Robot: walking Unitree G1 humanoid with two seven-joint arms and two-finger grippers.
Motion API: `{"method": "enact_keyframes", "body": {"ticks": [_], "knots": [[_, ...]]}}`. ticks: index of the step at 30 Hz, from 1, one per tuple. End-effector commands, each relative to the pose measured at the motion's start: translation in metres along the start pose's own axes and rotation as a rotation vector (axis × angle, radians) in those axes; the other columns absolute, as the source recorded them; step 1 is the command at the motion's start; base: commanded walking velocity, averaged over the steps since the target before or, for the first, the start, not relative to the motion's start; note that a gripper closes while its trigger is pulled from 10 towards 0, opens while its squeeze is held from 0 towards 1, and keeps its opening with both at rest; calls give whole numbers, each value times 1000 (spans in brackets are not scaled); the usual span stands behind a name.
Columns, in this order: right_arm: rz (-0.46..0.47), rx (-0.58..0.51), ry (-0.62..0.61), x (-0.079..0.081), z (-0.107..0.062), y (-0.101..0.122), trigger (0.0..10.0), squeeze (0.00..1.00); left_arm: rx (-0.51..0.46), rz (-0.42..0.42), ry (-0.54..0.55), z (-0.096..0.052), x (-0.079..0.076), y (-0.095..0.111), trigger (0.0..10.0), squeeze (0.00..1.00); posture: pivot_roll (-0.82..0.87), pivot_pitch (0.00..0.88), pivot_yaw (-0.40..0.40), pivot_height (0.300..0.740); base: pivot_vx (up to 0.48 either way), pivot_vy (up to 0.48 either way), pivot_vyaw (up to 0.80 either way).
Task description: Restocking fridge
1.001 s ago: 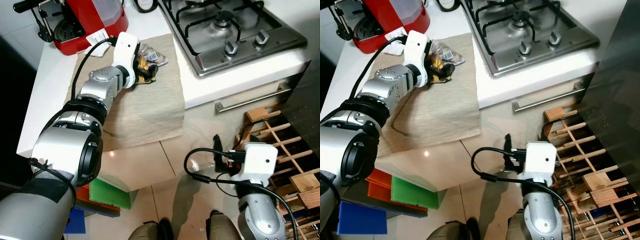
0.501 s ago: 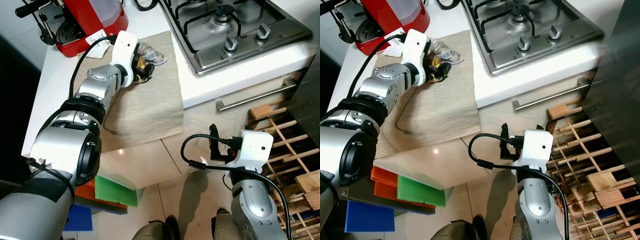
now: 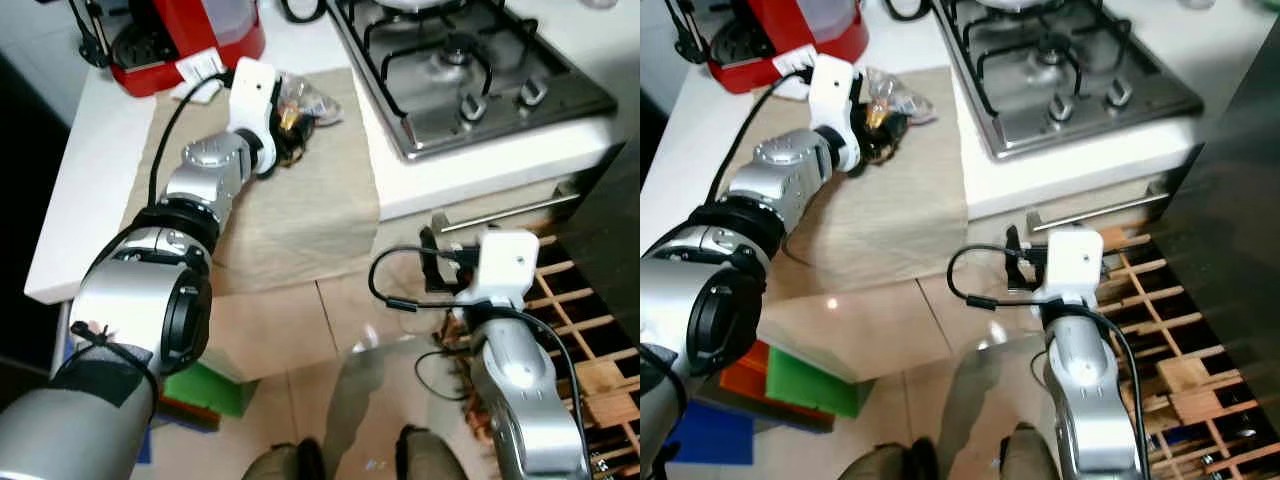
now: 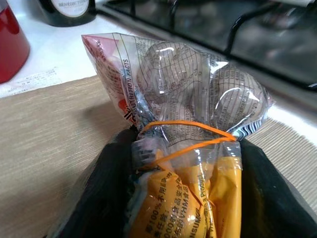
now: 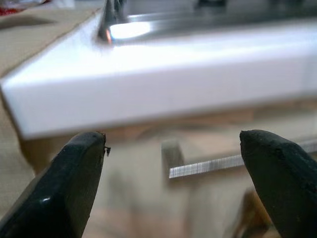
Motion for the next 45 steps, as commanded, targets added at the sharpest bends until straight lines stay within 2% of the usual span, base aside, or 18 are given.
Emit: {"method": "enact_keyframes", "body": {"ticks": [1,4,6,8,10,11,12,14,15,16,17,18,21,23,26,37,45], "knots": [[34,-14,22,4,8,-1,10000,0,-35,-60,13,-7,10,-5,0,0,-158,0,91,740,0,0,0],[44,-46,37,9,22,5,10000,0,-159,-24,3,-15,14,-1,0,0,-119,0,68,740,0,0,0],[46,-51,40,9,25,6,10000,0,-179,-14,-4,-17,14,0,0,0,-112,0,64,740,0,0,0],[40,-61,54,11,30,7,10000,0,-260,20,-7,-24,14,9,0,0,-88,0,48,740,0,0,0],[36,-73,73,14,34,7,10000,0,-384,67,-6,-43,13,27,0,0,-52,0,30,740,0,0,0],[36,-73,73,14,34,7,10000,0,-384,67,-6,-43,13,27,0,0,-52,0,30,740,0,0,0],[29,-91,80,15,37,7,10000,0,-478,103,4,-66,10,39,0,0,-42,0,29,740,0,0,0],[25,-95,63,13,39,4,10000,0,-529,159,50,-85,1,38,0,0,-28,0,24,740,0,0,0],[30,-90,49,10,41,2,10000,0,-540,175,84,-92,-3,35,471,0,-20,0,22,740,0,0,0],[30,-90,49,10,41,2,10000,0,-540,175,84,-92,-3,35,471,0,-20,0,22,740,0,0,0],[33,-88,39,9,42,1,10000,0,-546,183,107,-96,-6,33,8627,0,-17,0,21,740,0,0,0],[33,-99,30,7,44,2,10000,0,-549,163,127,-99,-12,28,10000,0,-1,0,15,740,0,0,0],[23,-134,-6,3,49,7,10000,0,-553,105,141,-98,-23,17,10000,0,2,0,13,740,0,0,0],[12,-219,-72,-5,48,21,10000,0,-539,89,153,-96,-24,16,10000,0,-6,0,23,740,0,0,0],[10,-276,-119,-12,45,32,10000,0,-508,80,173,-98,-23,11,10000,0,-14,0,32,740,0,0,0],[14,-263,-126,-10,39,24,10000,0,-443,62,214,-97,-26,-6,10000,0,-38,0,47,740,-101,0,0],[-4,-251,-63,-3,40,20,10000,0,-407,38,171,-95,-32,-17,10000,0,-37,0,27,740,-282,0,0]]}}
Point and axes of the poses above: a point about 5 cm out from each wrist's last joint towards the gripper, its own z axis pointing out of the wrist towards the gripper, its own y axis along the axis of the wrist's last joint, x = y × z, the point moved 1 cm from there along z, pointing out of the wrist towards the gripper, and after that the axes turned 10 degrees about -z, right-handed, at the moved point
